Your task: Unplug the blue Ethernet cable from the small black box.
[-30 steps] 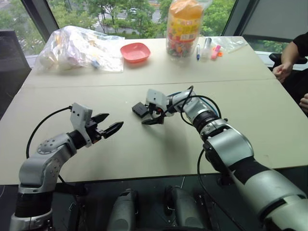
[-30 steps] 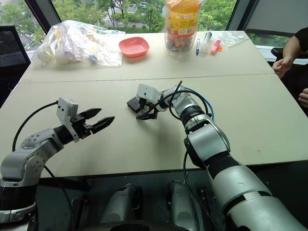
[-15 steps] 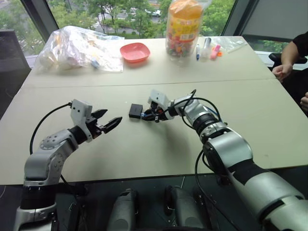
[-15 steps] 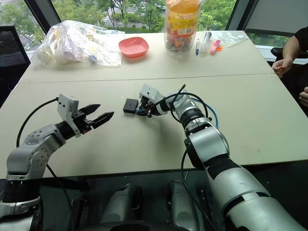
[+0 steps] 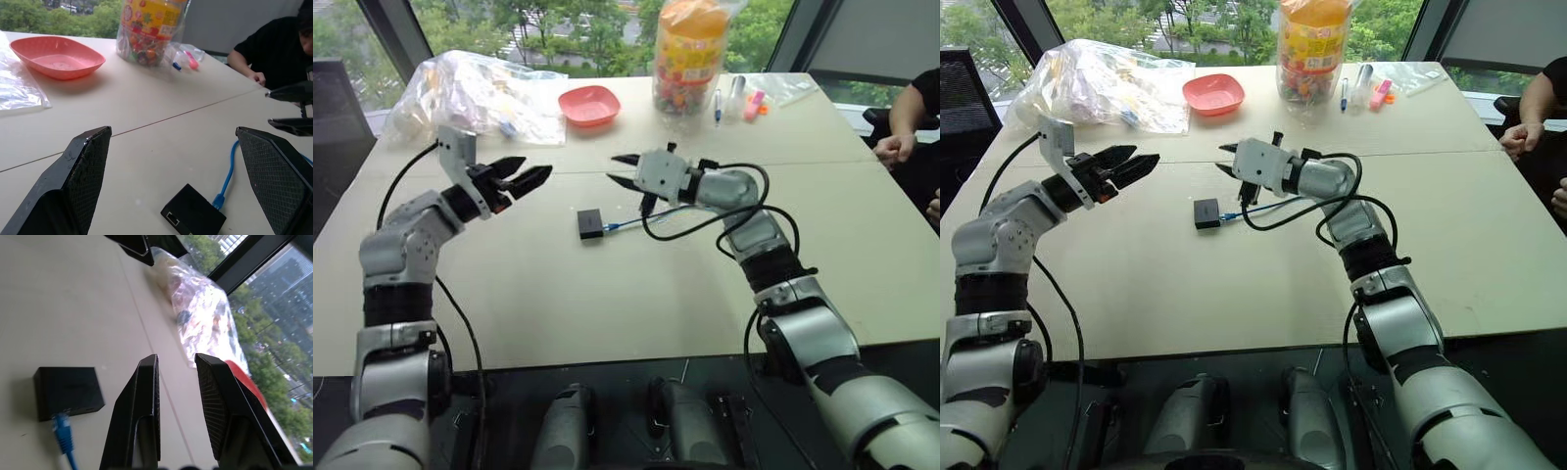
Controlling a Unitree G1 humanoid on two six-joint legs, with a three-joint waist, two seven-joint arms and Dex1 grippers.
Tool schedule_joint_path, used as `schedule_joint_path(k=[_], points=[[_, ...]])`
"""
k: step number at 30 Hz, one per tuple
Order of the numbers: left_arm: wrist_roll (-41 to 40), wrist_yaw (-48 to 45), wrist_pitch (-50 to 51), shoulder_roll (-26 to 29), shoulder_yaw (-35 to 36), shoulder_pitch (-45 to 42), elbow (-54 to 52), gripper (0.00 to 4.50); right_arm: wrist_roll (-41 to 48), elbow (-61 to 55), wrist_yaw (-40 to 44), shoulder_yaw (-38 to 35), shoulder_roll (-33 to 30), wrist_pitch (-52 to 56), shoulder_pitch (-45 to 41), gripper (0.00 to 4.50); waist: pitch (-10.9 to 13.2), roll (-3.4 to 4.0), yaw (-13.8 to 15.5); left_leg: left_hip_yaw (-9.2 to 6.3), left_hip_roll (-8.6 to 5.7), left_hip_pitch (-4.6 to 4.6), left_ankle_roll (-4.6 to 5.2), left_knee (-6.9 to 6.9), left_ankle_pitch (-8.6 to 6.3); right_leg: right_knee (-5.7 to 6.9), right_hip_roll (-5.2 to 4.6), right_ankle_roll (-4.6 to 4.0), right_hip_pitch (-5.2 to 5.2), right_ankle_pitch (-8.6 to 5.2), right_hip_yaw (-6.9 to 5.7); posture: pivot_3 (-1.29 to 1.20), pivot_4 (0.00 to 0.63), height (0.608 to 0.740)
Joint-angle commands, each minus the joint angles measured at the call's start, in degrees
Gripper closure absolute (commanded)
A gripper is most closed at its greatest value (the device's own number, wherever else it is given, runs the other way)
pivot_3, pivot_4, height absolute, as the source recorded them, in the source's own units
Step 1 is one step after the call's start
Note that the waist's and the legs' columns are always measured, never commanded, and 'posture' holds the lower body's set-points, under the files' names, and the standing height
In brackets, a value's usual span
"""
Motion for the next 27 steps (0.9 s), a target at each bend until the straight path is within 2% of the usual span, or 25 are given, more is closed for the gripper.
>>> schedule_joint_path(k=[1,2,5,9,12,17,24,27], points=[[2.5,-3.2,-2.9,0.7,-1.6,-2.0,2.6,0.23,6.9,-3.3,5.0,-1.3,0.8,9.0,0.3,3.31,0.0,0.0,0.0,0.04,0.0,0.0,0.0,0.0,0.0,0.03,0.01,-0.01,-0.01,0.0,0.0,0.0,0.15,0.74],[2.9,-3.7,-3.2,0.4,-2.0,-2.5,3.5,0.23,8.2,-2.9,6.3,-1.6,0.9,11.5,0.4,3.31,0.0,0.0,0.0,0.08,0.01,0.0,-0.02,0.0,0.02,0.05,0.03,-0.01,-0.01,-0.01,-0.01,0.0,0.15,0.74],[2.1,-6.1,-1.3,-0.4,-2.9,-1.1,1.1,0.23,7.9,9.2,10.1,-0.4,1.2,12.9,-3.6,3.31,0.0,0.0,0.1,0.05,0.04,0.04,-0.05,0.06,0.03,0.09,0.03,-0.02,0.01,0.0,-0.01,0.0,0.15,0.74],[-2.7,-9.4,5.9,1.7,-2.0,6.1,-10.5,0.23,6.5,25.1,13.5,0.4,3.5,10.9,-11.1,3.31,0.0,0.02,-0.3,-0.05,0.12,0.04,-0.05,0.05,0.03,0.04,-0.01,-0.23,-0.02,-0.1,0.04,0.0,0.15,0.74],[-5.4,-8.2,9.4,3.0,0.2,11.6,-18.1,0.23,3.8,33.3,13.2,1.8,4.7,8.7,-14.4,3.31,0.0,0.02,-0.5,-0.07,0.13,0.02,-0.04,-0.05,0.02,0.07,-0.01,-0.09,-0.08,-0.01,0.06,0.0,0.15,0.74],[-7.4,-3.5,11.5,3.0,4.2,18.0,-24.3,0.23,1.1,40.4,9.7,2.1,7.5,7.3,-17.8,3.31,0.0,0.02,-0.9,-0.13,0.13,0.02,-0.05,-0.13,0.02,0.07,-0.02,-0.09,-0.08,-0.03,0.05,0.0,0.15,0.74],[-9.4,0.8,12.7,2.3,6.5,22.6,-29.5,0.23,-1.2,43.7,6.0,1.5,10.4,8.3,-20.0,3.31,0.0,0.01,-1.3,-0.14,0.15,0.09,-0.09,-0.05,0.04,0.09,-0.03,-0.24,-0.01,-0.14,0.05,0.0,0.15,0.74],[-9.8,1.9,12.5,2.0,7.3,23.9,-29.8,0.23,-1.8,44.0,5.3,1.3,11.1,8.3,-20.3,2.51,0.0,0.01,-1.3,-0.14,0.15,0.1,-0.09,-0.05,0.04,0.11,-0.02,-0.23,-0.02,-0.13,0.05,0.0,0.15,0.74]])
